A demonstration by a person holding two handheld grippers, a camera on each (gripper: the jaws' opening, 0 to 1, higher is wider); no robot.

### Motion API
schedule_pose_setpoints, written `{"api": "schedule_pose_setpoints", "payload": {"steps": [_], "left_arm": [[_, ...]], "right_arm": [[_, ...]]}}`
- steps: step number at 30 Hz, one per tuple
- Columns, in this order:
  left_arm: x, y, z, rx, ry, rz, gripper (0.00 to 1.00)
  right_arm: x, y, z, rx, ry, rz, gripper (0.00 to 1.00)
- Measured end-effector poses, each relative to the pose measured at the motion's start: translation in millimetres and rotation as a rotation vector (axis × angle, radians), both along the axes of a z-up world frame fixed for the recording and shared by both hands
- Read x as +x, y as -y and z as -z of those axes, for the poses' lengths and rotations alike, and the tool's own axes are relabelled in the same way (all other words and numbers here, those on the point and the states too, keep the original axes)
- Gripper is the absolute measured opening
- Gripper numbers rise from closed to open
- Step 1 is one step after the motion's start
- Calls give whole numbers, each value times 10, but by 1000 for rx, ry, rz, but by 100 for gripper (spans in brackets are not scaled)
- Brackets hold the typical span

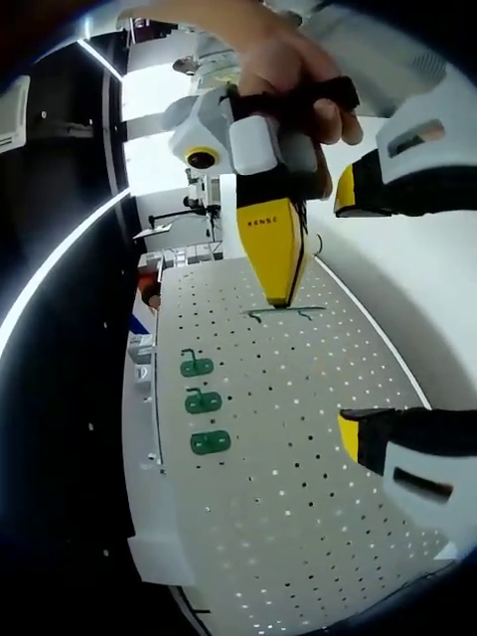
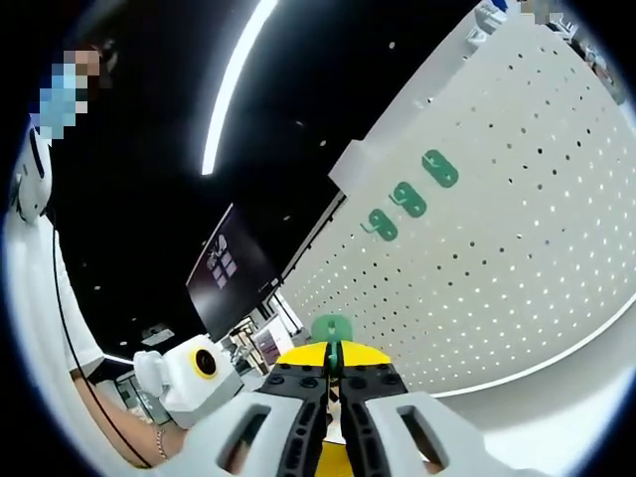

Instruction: Insert the hook assembly into the mounting plate slot until the hook locks in place.

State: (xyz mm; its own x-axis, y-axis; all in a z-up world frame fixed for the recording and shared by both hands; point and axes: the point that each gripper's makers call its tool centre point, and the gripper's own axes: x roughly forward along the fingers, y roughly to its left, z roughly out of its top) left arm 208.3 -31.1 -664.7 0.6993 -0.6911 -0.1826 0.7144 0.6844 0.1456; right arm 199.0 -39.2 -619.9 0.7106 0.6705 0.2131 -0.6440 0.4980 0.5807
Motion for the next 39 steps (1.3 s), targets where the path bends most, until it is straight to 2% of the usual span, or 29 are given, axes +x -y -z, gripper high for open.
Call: {"api": "schedule_pose_setpoints", "payload": {"steps": [3, 5, 7, 8, 9, 13, 16, 18, 20, 27, 37, 39], "left_arm": [[7, -14, -1, -3, -3, -6, 81], [7, -18, 19, 1, -12, -7, 80], [4, -14, 29, 4, -15, -6, 80], [-2, -8, 27, 7, -13, -5, 80], [-5, -5, 26, 8, -12, -4, 80], [-12, -2, 37, 10, -16, -3, 80], [-6, -9, 40, 11, -15, -5, 80], [-7, -6, 44, 9, -21, -5, 79], [-2, -8, 40, 8, -17, -6, 79], [-11, -61, 94, -5, -38, -22, 79], [-23, -147, 118, -23, -51, -40, 78], [-25, -162, 123, -29, -54, -42, 78]], "right_arm": [[25, 35, 3, -89, 46, 42, 0], [24, 43, -28, -98, 77, 56, 0], [47, 63, 43, -201, 105, 82, 0], [39, 54, 32, -223, 130, 82, 0], [42, 62, 39, -232, 123, 92, 0], [83, 128, 97, -395, 172, 156, 0], [71, 101, 110, -444, 193, 153, 0], [76, 100, 106, -415, 180, 151, 0], [95, 127, 101, -426, 185, 164, 0], [249, 362, -12, -398, 166, 227, 0], [516, 626, -173, -438, 184, 305, 0], [561, 673, -239, -418, 193, 315, 0]]}}
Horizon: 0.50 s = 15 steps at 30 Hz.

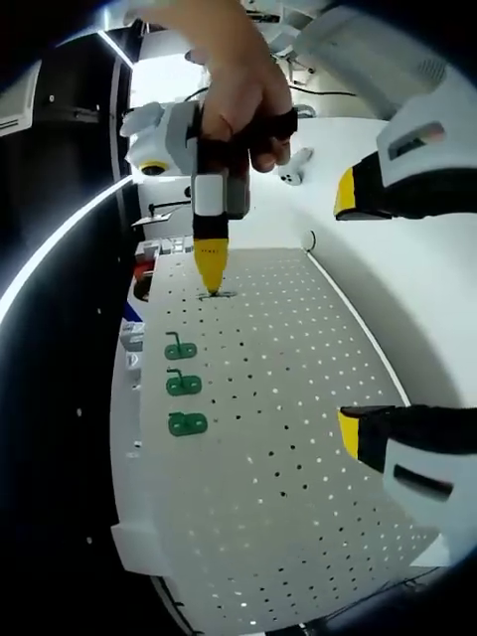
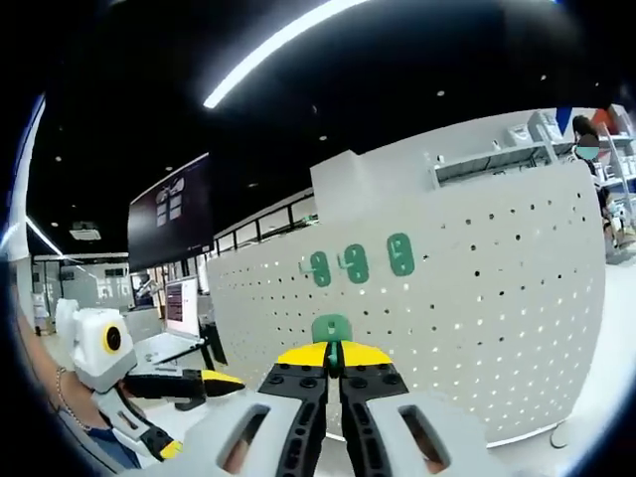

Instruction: Insert the hook assembly into the mounting plate slot until the hook locks in place.

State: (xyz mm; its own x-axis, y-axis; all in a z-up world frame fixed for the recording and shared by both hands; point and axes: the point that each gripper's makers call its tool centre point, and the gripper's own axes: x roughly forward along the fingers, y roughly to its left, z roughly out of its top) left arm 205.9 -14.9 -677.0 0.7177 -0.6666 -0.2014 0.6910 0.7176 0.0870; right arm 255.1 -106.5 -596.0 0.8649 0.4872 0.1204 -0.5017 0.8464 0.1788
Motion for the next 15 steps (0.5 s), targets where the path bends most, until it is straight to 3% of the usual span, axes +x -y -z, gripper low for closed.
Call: {"api": "schedule_pose_setpoints", "payload": {"steps": [1, 15], "left_arm": [[-1, -6, 5, 2, -2, -2, 78], [-34, -86, 51, -12, -22, -15, 76]], "right_arm": [[44, 39, -15, -27, 6, 21, 0], [374, 318, -204, -27, 18, 116, 0]]}}
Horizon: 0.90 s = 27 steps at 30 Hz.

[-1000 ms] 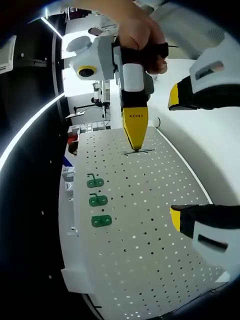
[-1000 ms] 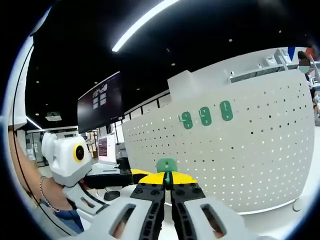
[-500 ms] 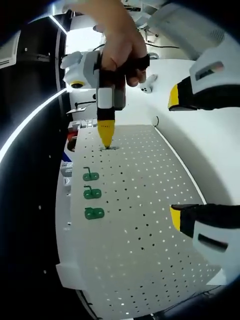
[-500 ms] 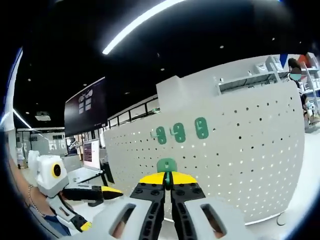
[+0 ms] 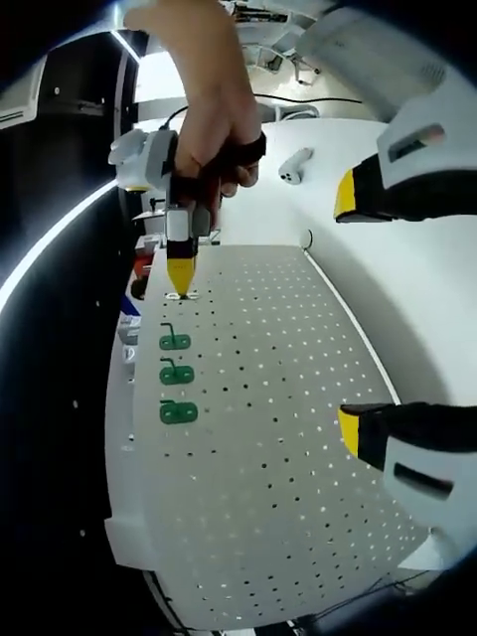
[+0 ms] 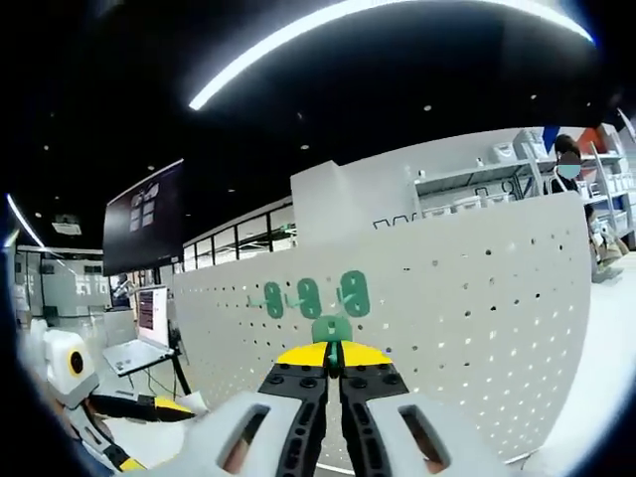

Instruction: Insert the hook assembly into the mounting plate slot until the hook locks in place.

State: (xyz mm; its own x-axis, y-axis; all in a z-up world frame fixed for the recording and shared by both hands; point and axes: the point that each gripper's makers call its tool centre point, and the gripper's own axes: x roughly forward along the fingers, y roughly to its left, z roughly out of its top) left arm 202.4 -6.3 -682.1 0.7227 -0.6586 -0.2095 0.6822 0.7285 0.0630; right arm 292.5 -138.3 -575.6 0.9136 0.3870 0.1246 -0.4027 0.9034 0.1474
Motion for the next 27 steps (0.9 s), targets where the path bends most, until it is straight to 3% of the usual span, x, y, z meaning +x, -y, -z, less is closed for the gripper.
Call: {"api": "schedule_pose_setpoints", "payload": {"steps": [27], "left_arm": [[-44, -122, 20, -12, -9, -24, 75]], "right_arm": [[468, 367, -258, -76, 43, 121, 0]]}}
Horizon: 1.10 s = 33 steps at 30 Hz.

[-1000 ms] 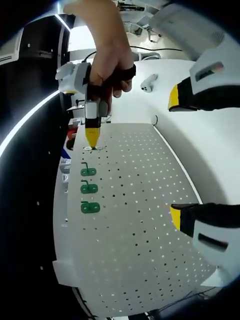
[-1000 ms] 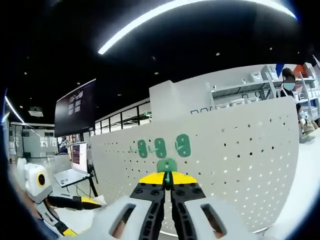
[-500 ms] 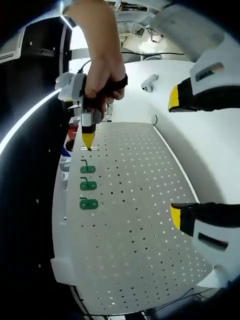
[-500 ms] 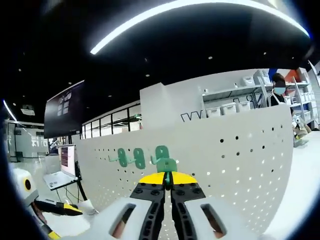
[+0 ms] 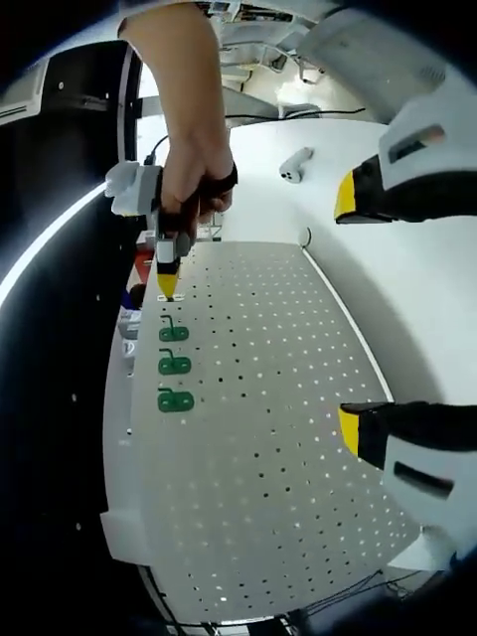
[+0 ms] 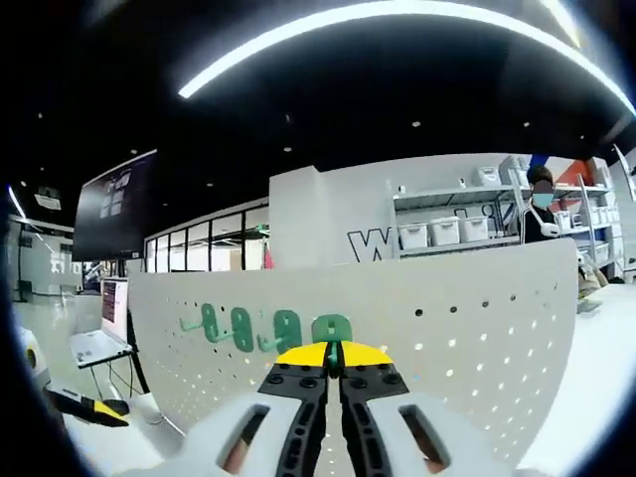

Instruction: Insert the hook assembly into the mounting plate slot until the hook locks in place.

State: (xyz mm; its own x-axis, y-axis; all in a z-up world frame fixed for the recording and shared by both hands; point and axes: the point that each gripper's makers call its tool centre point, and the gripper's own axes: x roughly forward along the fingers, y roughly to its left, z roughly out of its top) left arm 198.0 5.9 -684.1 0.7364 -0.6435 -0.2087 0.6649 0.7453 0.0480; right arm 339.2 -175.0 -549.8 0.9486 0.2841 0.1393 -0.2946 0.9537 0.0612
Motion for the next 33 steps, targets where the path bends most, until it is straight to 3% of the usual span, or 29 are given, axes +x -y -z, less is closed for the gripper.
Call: {"api": "schedule_pose_setpoints", "payload": {"steps": [18, 20, 33], "left_arm": [[3, -54, -35, 10, 1, -4, 72], [-10, -80, -25, 11, -4, -9, 72], [-42, -148, 33, 16, -19, -23, 72]], "right_arm": [[134, 34, -6, -11, 9, 22, 1], [158, 50, -12, 34, 3, 14, 1], [189, 17, 12, -17, 1, 36, 1]]}}
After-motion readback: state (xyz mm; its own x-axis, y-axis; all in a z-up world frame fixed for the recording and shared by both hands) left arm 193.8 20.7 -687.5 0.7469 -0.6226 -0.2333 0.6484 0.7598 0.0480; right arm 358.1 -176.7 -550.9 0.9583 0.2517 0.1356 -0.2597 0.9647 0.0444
